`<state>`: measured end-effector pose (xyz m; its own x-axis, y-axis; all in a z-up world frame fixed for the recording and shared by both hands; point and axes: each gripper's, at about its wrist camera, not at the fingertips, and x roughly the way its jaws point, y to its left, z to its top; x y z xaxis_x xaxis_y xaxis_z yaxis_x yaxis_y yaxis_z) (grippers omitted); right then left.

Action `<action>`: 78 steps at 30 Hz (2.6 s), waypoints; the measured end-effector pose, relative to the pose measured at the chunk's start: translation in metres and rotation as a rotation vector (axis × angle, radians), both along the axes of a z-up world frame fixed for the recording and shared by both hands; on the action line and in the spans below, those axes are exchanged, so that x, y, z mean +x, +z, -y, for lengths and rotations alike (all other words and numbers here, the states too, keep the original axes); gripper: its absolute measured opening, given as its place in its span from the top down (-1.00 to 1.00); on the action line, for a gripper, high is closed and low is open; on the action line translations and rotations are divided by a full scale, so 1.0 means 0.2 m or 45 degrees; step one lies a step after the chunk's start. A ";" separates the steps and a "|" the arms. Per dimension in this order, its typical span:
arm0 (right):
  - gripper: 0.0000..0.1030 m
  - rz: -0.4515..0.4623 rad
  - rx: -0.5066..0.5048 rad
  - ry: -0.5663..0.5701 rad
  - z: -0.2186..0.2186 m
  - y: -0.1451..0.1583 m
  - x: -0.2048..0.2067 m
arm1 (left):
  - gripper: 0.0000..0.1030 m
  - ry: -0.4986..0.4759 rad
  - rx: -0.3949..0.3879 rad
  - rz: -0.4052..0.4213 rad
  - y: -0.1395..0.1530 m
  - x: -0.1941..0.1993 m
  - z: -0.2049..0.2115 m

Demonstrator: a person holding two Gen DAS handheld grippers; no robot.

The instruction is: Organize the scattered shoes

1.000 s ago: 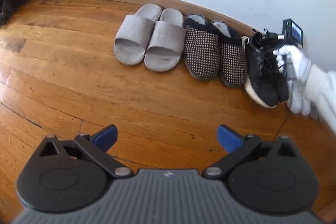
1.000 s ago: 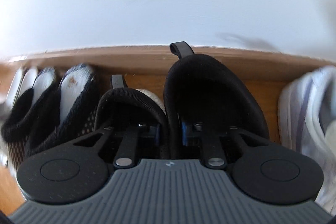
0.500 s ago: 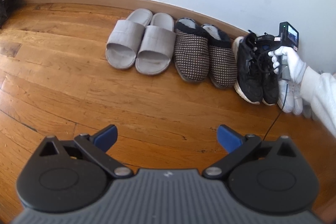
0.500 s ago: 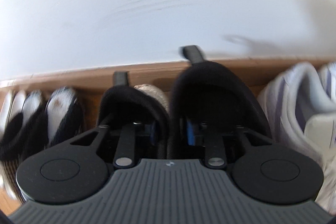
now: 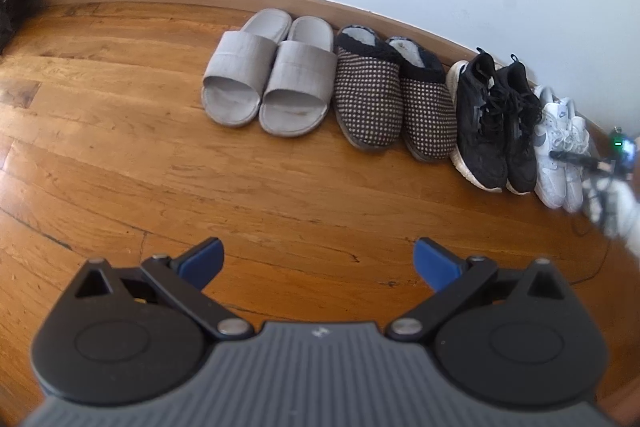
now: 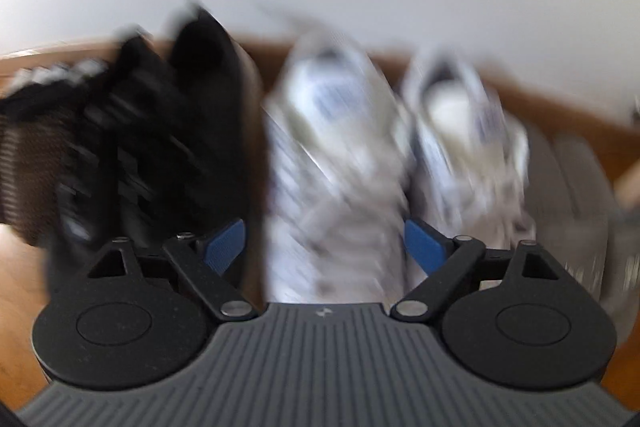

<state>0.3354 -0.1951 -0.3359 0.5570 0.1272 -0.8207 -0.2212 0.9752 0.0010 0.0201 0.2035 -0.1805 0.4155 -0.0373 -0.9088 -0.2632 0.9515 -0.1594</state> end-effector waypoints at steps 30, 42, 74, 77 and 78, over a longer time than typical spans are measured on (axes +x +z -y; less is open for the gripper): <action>-0.86 0.390 0.083 -0.023 -0.38 1.81 -1.06 | -0.99 -0.018 0.248 0.642 1.29 -0.48 0.47; -0.99 0.364 0.172 -0.159 -0.27 2.20 -1.71 | -0.99 0.016 0.311 0.546 1.22 -0.57 0.80; -0.99 0.243 0.115 -0.169 -0.27 2.08 -1.89 | -0.99 -0.116 0.300 0.409 1.09 -0.54 1.00; -0.99 0.234 0.111 -0.173 -0.28 2.07 -1.88 | -0.99 -0.121 0.292 0.408 1.08 -0.54 1.00; -0.99 0.233 0.110 -0.174 -0.29 2.07 -1.88 | -0.99 -0.122 0.287 0.409 1.08 -0.54 1.00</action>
